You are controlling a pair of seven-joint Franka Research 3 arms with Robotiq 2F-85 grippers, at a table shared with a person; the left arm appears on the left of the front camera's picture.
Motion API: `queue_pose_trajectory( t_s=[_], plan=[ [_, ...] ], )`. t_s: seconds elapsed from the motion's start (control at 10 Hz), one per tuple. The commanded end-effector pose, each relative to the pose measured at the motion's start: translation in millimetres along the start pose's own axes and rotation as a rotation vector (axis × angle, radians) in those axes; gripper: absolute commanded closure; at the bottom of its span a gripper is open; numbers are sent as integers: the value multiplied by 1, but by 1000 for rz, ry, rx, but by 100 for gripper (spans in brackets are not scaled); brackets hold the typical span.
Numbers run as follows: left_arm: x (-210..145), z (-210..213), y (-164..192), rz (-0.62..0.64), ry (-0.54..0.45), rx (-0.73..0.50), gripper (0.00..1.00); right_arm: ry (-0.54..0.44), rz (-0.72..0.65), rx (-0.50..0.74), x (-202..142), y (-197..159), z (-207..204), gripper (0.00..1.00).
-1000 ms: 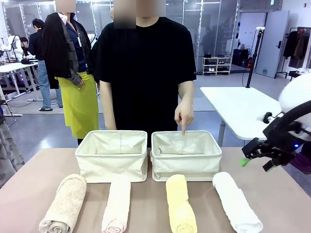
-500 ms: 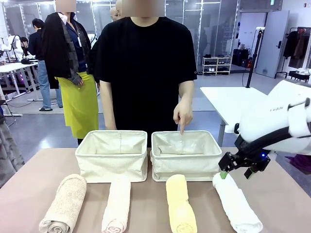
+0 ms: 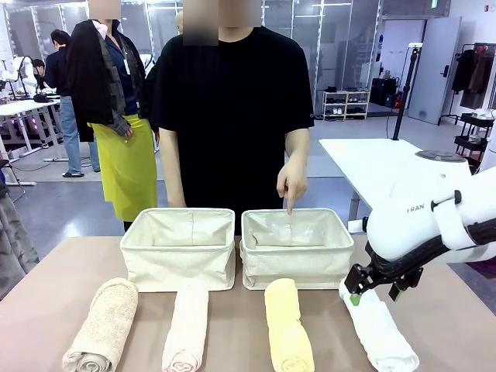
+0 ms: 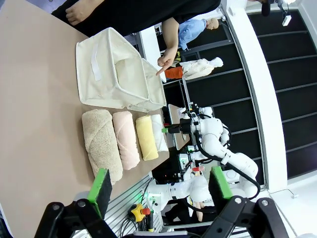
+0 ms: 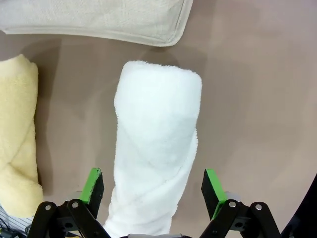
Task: Divide the towels into two baskets.
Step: Pick up one hotel-folded towel and place it in the Fabric basket indicated by the person.
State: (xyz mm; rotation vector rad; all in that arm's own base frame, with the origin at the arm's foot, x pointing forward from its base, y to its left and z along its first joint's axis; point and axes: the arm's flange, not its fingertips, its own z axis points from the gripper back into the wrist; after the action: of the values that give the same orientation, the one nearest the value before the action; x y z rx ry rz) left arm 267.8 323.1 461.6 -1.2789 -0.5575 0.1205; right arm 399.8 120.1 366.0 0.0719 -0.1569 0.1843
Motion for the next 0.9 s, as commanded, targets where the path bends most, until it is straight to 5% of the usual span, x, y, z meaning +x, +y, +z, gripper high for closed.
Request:
queue_pose_trajectory(
  t_s=[0.0, 0.5, 0.8],
  plan=[
    [-1, 3, -1, -5, -7, -7, 0, -2, -11, -37, -60, 11, -25, 0],
    [-1, 3, -1, -5, -7, -7, 0, 26, 17, -67, -67, 17, -53, 0],
    [-1, 3, -1, -5, -7, -7, 0, 13, 15, -65, -67, 13, -60, 25]
  ],
)
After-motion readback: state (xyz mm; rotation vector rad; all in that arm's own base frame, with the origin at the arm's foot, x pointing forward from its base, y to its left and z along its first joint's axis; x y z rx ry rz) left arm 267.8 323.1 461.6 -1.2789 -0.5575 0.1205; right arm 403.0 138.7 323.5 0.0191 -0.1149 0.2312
